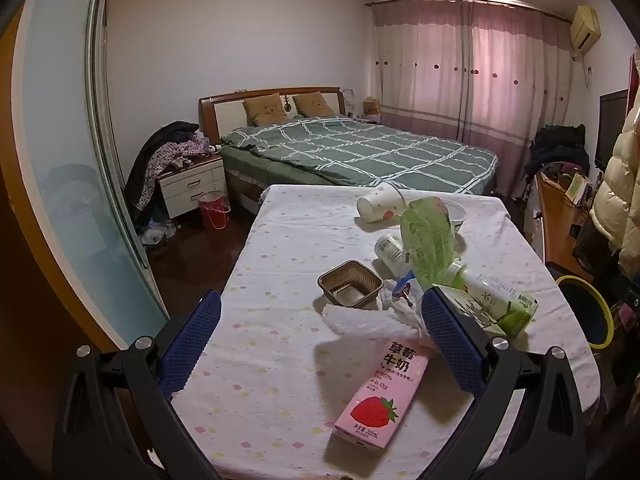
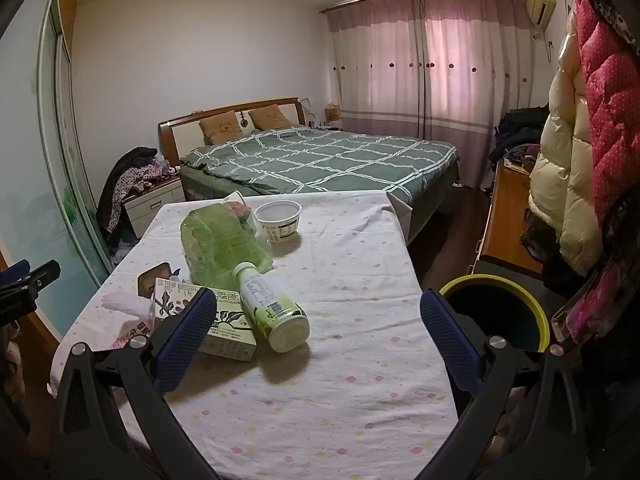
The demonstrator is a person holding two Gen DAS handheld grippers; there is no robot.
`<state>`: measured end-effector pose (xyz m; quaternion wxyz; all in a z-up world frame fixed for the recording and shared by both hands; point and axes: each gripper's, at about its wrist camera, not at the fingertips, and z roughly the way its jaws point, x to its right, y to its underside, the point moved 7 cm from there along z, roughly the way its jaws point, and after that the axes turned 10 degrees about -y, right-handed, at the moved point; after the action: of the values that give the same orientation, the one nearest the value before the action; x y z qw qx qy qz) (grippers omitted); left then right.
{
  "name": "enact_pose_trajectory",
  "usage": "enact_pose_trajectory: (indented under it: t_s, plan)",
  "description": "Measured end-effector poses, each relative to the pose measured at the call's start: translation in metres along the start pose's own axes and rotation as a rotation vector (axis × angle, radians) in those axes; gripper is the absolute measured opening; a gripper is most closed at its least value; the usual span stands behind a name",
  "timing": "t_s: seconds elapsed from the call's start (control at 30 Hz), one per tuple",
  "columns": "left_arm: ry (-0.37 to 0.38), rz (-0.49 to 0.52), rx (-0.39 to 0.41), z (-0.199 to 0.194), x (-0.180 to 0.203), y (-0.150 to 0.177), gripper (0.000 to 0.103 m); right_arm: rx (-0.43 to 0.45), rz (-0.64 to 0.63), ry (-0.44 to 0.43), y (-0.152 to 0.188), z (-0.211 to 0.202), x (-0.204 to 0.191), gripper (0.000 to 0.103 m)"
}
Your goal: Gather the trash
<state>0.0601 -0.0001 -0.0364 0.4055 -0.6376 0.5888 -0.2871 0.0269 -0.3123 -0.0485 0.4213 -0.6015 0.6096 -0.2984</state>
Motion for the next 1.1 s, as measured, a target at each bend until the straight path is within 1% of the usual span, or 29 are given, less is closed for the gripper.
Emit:
enact_pose_trajectory:
  t_s: [1.1]
  plan:
    - [-0.002, 0.001, 0.003, -0.0022, -0.0010, 0.0009, 0.099, 0.004, 0.002, -0.002, -0.0009, -0.0015, 0.0009, 0.097]
